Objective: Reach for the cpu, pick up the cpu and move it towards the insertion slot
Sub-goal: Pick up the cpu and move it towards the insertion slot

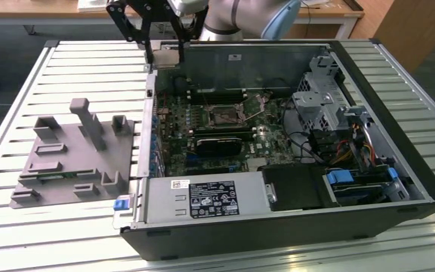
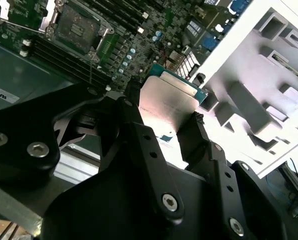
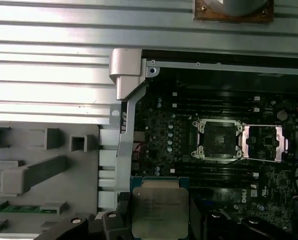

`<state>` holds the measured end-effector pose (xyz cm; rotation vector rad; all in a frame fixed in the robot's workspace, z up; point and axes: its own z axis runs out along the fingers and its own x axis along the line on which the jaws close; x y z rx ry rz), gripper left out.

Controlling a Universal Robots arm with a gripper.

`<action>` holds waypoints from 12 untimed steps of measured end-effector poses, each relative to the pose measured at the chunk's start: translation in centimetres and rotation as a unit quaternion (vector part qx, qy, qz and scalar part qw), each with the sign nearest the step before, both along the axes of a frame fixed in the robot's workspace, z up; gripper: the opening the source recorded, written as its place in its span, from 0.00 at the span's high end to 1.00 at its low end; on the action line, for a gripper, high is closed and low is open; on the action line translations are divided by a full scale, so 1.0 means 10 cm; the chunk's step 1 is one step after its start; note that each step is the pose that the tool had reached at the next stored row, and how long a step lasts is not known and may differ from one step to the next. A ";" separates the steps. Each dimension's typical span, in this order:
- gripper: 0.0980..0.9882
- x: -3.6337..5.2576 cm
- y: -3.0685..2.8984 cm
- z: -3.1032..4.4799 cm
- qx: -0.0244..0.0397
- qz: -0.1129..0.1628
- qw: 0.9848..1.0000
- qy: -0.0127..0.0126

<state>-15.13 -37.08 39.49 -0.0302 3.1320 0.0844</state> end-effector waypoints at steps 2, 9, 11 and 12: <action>0.50 0.050 0.018 -0.003 0.000 0.000 1.000 0.000; 0.50 0.225 0.051 -0.029 0.000 -0.005 1.000 0.000; 0.50 0.251 0.055 -0.039 0.000 -0.010 1.000 0.000; 0.50 0.265 0.057 -0.044 0.000 -0.012 1.000 0.000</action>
